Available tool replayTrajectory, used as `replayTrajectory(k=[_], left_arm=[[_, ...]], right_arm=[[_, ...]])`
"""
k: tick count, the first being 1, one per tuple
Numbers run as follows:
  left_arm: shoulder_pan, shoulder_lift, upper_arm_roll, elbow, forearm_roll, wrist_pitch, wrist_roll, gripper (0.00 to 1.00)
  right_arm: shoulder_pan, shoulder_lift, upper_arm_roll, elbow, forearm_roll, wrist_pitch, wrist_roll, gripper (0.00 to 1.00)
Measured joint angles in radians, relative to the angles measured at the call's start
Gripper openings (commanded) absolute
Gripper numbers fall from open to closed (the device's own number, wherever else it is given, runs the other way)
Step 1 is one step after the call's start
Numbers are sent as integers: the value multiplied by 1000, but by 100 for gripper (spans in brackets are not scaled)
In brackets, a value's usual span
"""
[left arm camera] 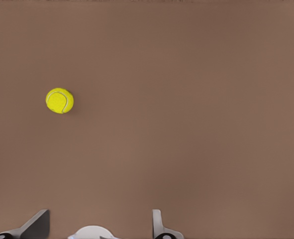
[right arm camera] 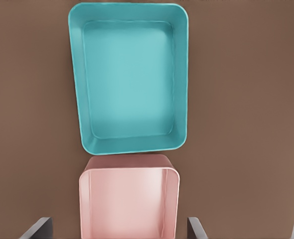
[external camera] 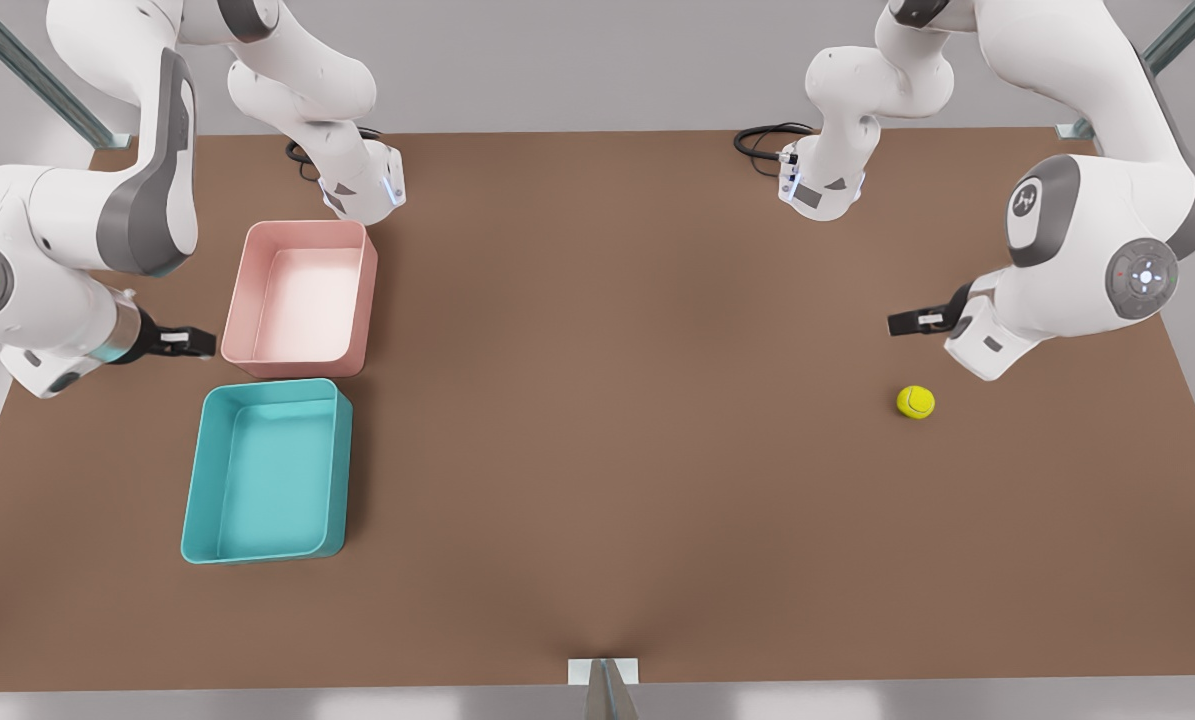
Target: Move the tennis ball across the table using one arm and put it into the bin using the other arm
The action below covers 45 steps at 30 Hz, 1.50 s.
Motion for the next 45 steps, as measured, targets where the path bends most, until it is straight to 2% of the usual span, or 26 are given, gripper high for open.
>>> replayTrajectory(k=[2, 3, 4, 11, 23, 30, 35, 45], left_arm=[[3, 0, 1, -2, -1, 10, -6, 100], [4, -1, 1, -9, -1, 16, -8, 78], [4, -1, 5, -29, 0, 25, -8, 22], [51, 33, 205, -390, 27, 345, 255, 21], [137, 143, 237, -628, 117, 818, 1201, 21], [149, 154, 236, -663, 160, 940, 1595, 21], [162, 192, 178, -653, 166, 987, 1823, 21], [205, 272, 171, -697, 167, 1117, 2073, 21]], right_arm=[[0, 1, 0, 0, 0, 17, 3, 100], [0, 3, 0, -1, 0, 23, 5, 100], [1, 10, 0, 1, 0, 28, 6, 100], [4, 57, -7, 35, 24, 96, 14, 100], [-5, 62, -34, 45, 56, 134, 14, 100], [-6, 63, -38, 44, 60, 137, 4, 100], [-6, 64, -38, 44, 61, 138, -2, 100], [-6, 65, -38, 44, 61, 136, -10, 100]])
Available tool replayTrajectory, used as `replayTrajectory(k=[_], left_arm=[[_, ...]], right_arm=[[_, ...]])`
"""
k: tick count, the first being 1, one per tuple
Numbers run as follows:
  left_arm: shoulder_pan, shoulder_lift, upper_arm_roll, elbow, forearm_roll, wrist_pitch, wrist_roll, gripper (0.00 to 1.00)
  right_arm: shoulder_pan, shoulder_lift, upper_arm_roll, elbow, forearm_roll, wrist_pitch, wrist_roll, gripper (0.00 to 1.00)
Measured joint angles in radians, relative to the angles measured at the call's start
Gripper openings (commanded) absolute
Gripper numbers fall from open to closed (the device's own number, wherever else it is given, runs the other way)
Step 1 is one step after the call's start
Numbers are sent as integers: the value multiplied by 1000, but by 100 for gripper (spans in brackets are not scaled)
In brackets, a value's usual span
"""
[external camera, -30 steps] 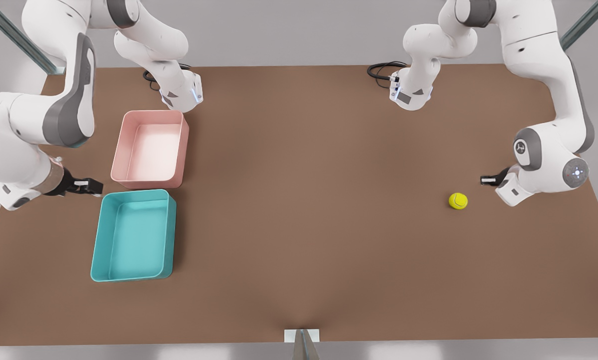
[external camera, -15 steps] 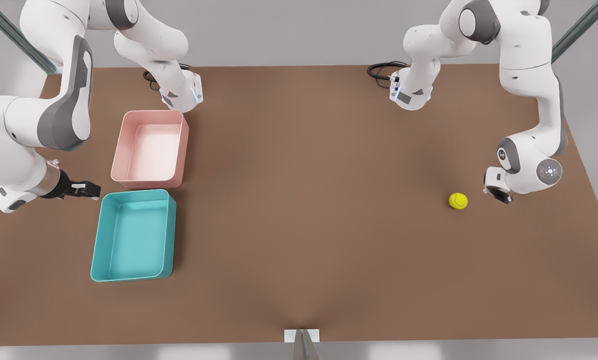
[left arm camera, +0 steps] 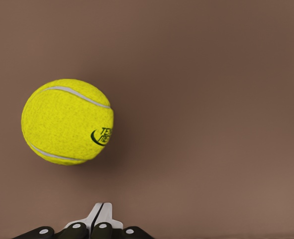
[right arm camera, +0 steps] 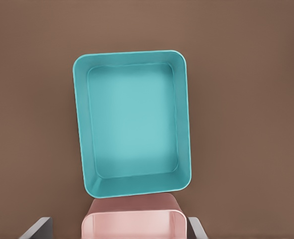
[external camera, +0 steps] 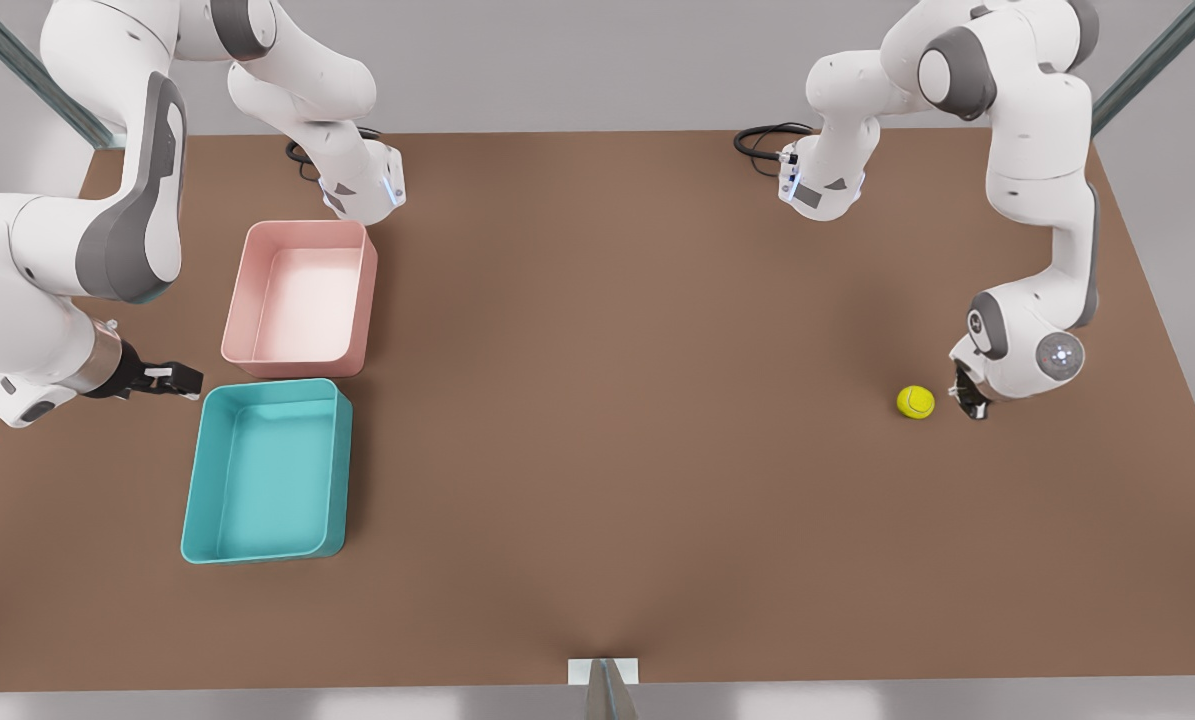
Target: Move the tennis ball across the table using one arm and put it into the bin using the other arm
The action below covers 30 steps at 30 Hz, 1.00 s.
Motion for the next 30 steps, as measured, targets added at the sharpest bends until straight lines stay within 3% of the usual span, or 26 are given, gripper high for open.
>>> replayTrajectory(k=[9, 14, 16, 18, 19, 20, 23, 27, 30], left_arm=[[-17, 25, -20, -1, -4, 42, 40, 21], [-52, 30, -319, 73, -2, 24, -146, 21], [-46, 30, -362, 164, 1, -44, -260, 21], [-44, 27, -361, 197, 3, -98, -364, 29], [-43, 22, -338, 242, -4, -135, -430, 53], [-54, -29, -281, 271, -13, -194, -506, 100], [-128, -167, -129, 529, -63, -484, -730, 100], [-136, -181, -107, 644, -88, -781, -984, 100], [-135, -189, -152, 712, -105, -932, -1145, 100]], right_arm=[[0, 1, 0, 0, 0, -1, -4, 100], [1, 2, 0, 0, -1, -2, -6, 100], [1, 2, 0, 0, -1, -2, -6, 100], [2, 2, 0, 0, -1, -2, -7, 100], [2, 2, 0, 0, -1, -2, -7, 100], [1, 2, 0, 0, -1, -2, -7, 100], [6, 22, 5, 7, -2, -2, -8, 100], [171, 166, 11, 71, 54, 11, 9, 100], [300, 271, 11, 105, 117, 59, 72, 100]])
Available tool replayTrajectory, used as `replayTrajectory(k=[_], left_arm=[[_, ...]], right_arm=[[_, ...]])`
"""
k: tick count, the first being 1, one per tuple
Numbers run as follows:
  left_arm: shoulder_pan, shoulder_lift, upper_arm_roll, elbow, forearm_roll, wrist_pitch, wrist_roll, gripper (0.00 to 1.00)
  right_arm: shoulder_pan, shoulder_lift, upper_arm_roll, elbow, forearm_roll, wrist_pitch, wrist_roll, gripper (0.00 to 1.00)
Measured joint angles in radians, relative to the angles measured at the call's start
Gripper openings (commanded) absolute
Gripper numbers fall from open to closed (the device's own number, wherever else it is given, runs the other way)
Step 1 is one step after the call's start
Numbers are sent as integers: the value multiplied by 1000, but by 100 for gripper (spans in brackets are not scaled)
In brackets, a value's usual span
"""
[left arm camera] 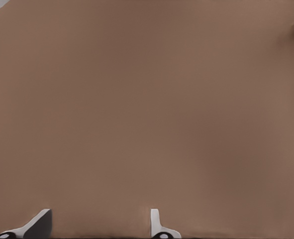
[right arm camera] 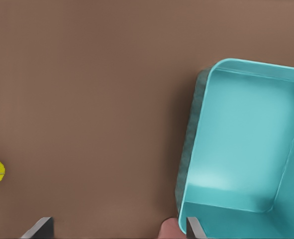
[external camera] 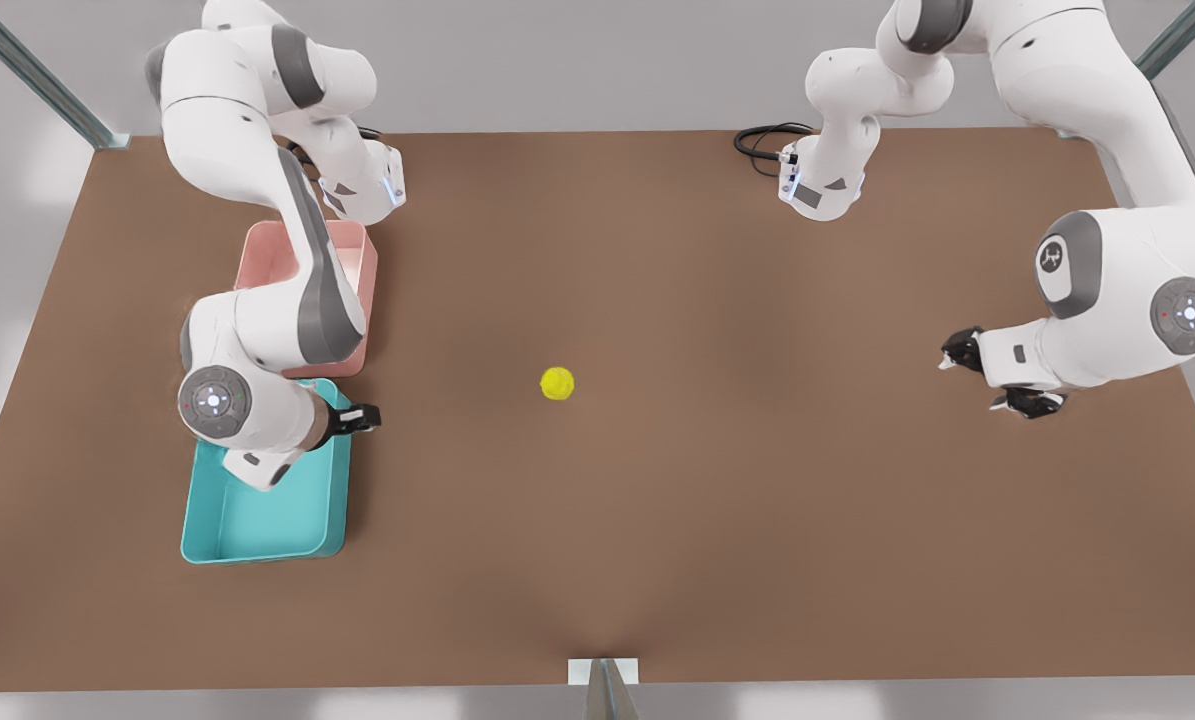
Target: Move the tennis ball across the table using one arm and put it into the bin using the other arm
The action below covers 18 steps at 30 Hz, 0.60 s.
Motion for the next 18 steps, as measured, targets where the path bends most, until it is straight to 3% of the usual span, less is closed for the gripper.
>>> replayTrajectory(k=[7, 15, 18], left_arm=[[0, -22, -41, 13, -11, -172, -286, 100], [-3, -27, -66, 14, -11, -228, -514, 100], [-1, -26, -67, 14, -11, -235, -577, 100]], right_arm=[[223, 111, 1, -95, 46, 206, 221, 100], [334, -118, 1, -580, 79, 477, 423, 100], [377, -154, 1, -691, 82, 582, 483, 100]])
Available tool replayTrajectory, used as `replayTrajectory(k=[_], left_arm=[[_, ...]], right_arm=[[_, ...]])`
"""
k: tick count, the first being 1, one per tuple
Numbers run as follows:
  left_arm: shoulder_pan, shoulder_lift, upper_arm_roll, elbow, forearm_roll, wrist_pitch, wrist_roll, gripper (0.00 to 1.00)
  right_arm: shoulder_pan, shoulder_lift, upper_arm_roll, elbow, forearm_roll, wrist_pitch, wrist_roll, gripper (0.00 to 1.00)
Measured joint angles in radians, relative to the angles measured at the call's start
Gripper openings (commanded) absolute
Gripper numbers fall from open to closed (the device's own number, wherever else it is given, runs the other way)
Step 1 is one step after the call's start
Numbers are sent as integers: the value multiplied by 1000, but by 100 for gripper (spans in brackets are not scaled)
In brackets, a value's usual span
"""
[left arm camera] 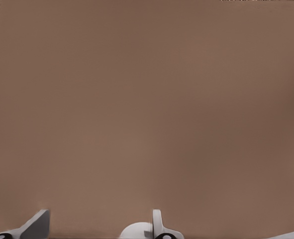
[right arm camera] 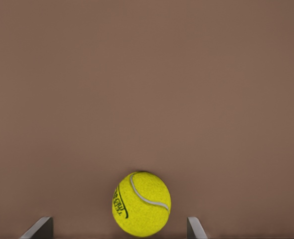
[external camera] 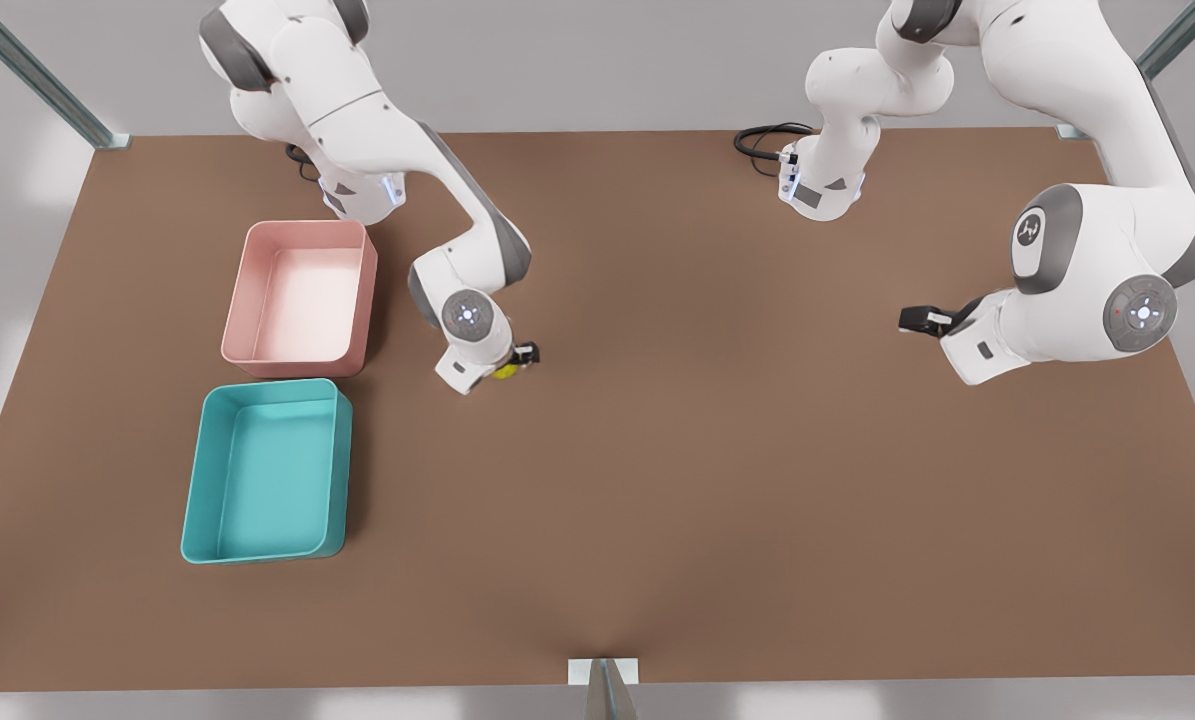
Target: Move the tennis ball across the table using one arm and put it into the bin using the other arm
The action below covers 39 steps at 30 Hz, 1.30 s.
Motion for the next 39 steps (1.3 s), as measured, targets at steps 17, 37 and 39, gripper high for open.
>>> replayTrajectory(k=[17, 37, 39], left_arm=[[-3, 2, 0, -2, 1, -18, -214, 100], [-1, -1, -25, 2, 1, -78, -306, 100], [-1, -1, -25, 2, 1, -81, -311, 100]], right_arm=[[40, 21, -1, -185, -12, 269, 201, 100], [61, 106, 0, -196, -15, 334, 283, 100], [61, 107, 0, -197, -15, 335, 287, 96]])
